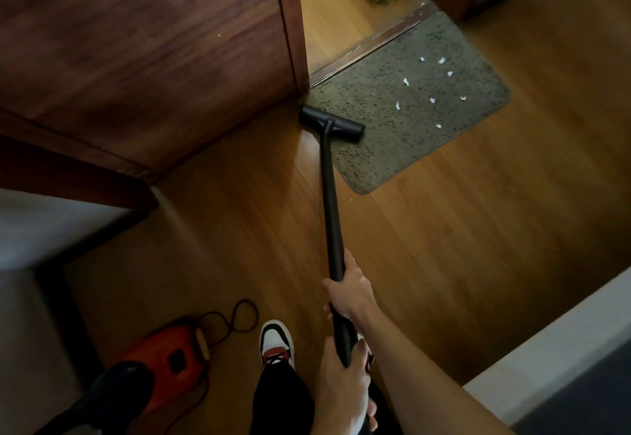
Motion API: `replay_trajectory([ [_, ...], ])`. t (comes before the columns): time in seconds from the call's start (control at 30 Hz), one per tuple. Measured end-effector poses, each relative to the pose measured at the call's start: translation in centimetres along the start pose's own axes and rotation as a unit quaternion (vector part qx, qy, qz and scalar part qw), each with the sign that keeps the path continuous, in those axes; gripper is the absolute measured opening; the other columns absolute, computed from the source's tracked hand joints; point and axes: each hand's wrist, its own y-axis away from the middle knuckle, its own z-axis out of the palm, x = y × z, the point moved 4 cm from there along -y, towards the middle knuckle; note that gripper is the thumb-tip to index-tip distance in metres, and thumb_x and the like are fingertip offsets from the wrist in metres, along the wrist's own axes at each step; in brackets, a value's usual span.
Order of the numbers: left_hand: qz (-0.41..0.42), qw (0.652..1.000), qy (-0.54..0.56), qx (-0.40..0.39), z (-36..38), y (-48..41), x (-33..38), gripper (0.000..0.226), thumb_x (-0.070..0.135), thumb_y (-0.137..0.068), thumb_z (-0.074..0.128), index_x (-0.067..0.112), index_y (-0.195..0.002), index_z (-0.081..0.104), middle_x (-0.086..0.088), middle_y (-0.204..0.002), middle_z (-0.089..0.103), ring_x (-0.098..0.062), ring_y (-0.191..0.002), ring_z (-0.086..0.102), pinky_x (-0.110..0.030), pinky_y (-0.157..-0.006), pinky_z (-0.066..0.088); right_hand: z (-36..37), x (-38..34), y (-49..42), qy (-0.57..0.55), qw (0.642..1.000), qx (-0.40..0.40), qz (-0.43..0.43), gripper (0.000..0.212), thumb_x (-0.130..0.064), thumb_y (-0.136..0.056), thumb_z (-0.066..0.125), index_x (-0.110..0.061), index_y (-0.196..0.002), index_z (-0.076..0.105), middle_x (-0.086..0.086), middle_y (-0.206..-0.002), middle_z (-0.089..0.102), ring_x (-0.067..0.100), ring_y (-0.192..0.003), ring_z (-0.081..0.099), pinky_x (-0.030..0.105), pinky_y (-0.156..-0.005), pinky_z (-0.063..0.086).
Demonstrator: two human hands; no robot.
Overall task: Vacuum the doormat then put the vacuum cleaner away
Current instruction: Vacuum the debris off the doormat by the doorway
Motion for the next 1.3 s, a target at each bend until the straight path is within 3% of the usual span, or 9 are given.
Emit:
replay_trajectory([
  [0.1, 0.003, 0.999, 0.031, -0.02, 0.4, 0.3, 0.6, 0.025, 0.042, -0.093, 0.063, 0.023, -0.109, 0.059, -0.007, -0.071, 0.054, -0.018, -0.04, 0.045, -0.032, -0.048, 0.041, -0.1, -0.5, -0.1, 0.018, 1.0, -0.001, -0.019, 0.075, -0.012, -0.098, 0.06, -0.038, -0.156, 0.019, 0.01, -0.099, 0.062, 0.015, -0.049, 0.063, 0.028, -0.045, 0.056],
  [0.2, 0.004, 0.999, 0.029, -0.033, 1.0, 0.2, 1.5, 0.026, 0.038, -0.097, 0.06, 0.02, -0.115, 0.056, -0.01, -0.073, 0.054, -0.016, -0.033, 0.043, -0.029, -0.041, 0.04, -0.5, -1.2, -0.7, 0.028, 0.999, 0.007, -0.024, 0.076, -0.012, -0.098, 0.06, -0.038, -0.156, 0.019, 0.011, -0.101, 0.064, 0.016, -0.049, 0.064, 0.028, -0.045, 0.055],
  [0.4, 0.01, 0.999, 0.033, -0.04, 2.3, -0.3, 4.9, 0.029, 0.038, -0.098, 0.058, 0.012, -0.111, 0.052, -0.005, -0.06, 0.052, -0.014, -0.032, 0.042, -0.026, -0.039, 0.04, -1.9, -3.2, -3.0, 0.009, 1.0, 0.007, -0.028, 0.059, -0.008, -0.096, 0.06, -0.03, -0.144, 0.034, 0.015, -0.089, 0.065, 0.018, -0.046, 0.06, 0.031, -0.045, 0.053],
  [0.67, -0.008, 0.999, 0.046, -0.014, 3.2, 0.1, 3.8, 0.023, 0.036, -0.098, 0.056, 0.018, -0.113, 0.053, -0.004, -0.058, 0.054, -0.016, -0.032, 0.046, -0.03, -0.042, 0.044, -1.9, -2.2, -2.6, 0.034, 0.999, -0.02, -0.016, 0.071, -0.009, -0.096, 0.062, -0.038, -0.15, 0.027, 0.016, -0.102, 0.064, 0.014, -0.047, 0.061, 0.025, -0.042, 0.051],
  [0.87, -0.003, 0.998, 0.058, -0.009, 2.4, -1.2, 3.9, 0.024, 0.035, -0.098, 0.059, 0.012, -0.101, 0.054, -0.007, -0.06, 0.049, -0.018, -0.032, 0.04, -0.028, -0.04, 0.04, -1.2, -2.6, -3.5, 0.036, 0.999, -0.008, -0.024, 0.064, -0.009, -0.097, 0.061, -0.034, -0.147, 0.03, 0.015, -0.099, 0.065, 0.017, -0.049, 0.062, 0.029, -0.044, 0.054],
  [1.3, 0.015, 0.999, 0.039, -0.011, 1.3, -1.8, 3.0, 0.019, 0.033, -0.097, 0.06, 0.015, -0.1, 0.056, -0.009, -0.066, 0.052, -0.017, -0.031, 0.042, -0.031, -0.042, 0.042, -0.1, -1.7, -3.5, 0.019, 1.0, 0.004, -0.018, 0.07, -0.012, -0.096, 0.061, -0.037, -0.152, 0.026, 0.017, -0.097, 0.068, 0.015, -0.046, 0.062, 0.026, -0.042, 0.051],
])
